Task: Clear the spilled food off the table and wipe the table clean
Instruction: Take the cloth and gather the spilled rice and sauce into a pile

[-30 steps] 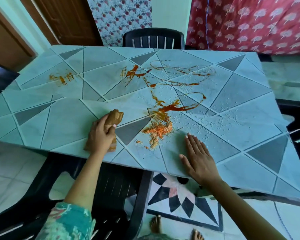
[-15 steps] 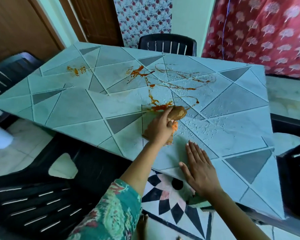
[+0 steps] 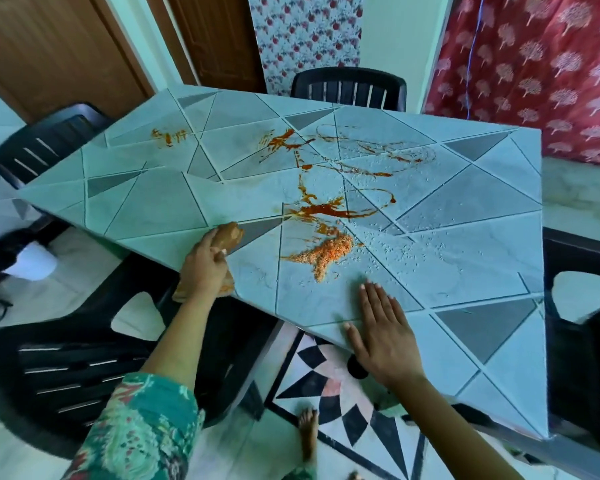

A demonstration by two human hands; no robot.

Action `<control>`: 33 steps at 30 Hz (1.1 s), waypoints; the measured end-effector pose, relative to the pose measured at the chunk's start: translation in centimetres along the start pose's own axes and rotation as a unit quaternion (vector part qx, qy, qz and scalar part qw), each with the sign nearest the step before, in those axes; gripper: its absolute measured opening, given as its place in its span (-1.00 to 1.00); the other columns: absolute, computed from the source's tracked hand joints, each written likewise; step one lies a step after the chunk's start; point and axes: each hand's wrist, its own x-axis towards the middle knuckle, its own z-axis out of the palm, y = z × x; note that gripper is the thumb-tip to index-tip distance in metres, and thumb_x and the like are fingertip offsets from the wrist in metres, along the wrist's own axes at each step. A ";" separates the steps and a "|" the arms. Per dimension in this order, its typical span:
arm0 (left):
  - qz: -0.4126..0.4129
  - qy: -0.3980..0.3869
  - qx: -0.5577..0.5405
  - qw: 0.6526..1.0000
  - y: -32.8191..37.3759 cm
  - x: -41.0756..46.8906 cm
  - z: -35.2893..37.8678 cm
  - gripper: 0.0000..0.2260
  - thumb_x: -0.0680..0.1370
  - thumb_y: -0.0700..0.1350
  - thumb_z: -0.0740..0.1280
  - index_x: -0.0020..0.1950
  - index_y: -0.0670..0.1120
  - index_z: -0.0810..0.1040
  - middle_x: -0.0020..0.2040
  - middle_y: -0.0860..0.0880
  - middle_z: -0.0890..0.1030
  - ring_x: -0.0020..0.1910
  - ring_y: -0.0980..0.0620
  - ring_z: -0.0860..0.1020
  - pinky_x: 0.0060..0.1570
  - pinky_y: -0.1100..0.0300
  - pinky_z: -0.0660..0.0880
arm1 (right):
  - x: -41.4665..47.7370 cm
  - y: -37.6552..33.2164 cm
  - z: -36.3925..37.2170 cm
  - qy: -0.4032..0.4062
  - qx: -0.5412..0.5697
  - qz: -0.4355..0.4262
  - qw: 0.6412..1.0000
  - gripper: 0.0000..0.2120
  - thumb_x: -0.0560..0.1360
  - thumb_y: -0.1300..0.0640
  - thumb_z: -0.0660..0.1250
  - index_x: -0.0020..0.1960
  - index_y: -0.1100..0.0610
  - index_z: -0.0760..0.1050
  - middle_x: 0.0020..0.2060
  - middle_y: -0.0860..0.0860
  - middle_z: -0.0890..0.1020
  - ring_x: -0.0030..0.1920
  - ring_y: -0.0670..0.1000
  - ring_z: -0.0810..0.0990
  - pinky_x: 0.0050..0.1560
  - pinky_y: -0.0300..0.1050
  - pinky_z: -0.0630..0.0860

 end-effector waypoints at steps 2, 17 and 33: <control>-0.003 0.000 0.003 1.000 1.4 -1.5 1.4 -0.53 0.52 -0.22 0.27 0.41 0.04 0.37 0.23 -0.18 0.54 0.13 -0.26 0.50 0.08 -0.04 0.44 | 0.0 0.0 0.1 0.006 0.004 -0.001 1.000 -0.34 0.58 -0.17 -0.09 0.45 0.31 0.22 0.43 0.18 0.28 0.45 0.10 0.17 0.45 -0.12 -0.13; 0.082 -0.041 -0.102 0.991 6.5 -0.6 3.4 -0.60 0.55 -0.15 0.27 0.37 0.08 0.39 0.15 -0.14 0.59 0.07 -0.18 0.55 -0.02 0.01 0.53 | 0.1 0.2 0.1 0.003 0.014 -0.001 1.000 -0.35 0.59 -0.17 -0.11 0.46 0.28 0.20 0.43 0.16 0.28 0.45 0.08 0.15 0.45 -0.14 -0.13; 0.211 -0.101 -0.157 0.960 9.7 -0.8 5.8 -0.53 0.50 -0.22 0.34 0.38 0.08 0.41 0.15 -0.10 0.61 0.02 -0.12 0.59 -0.04 0.04 0.54 | 2.9 -0.4 0.1 0.010 0.013 0.072 0.997 -0.37 0.58 -0.18 -0.07 0.48 0.22 0.19 0.45 0.09 0.20 0.46 0.09 0.13 0.44 -0.11 -0.13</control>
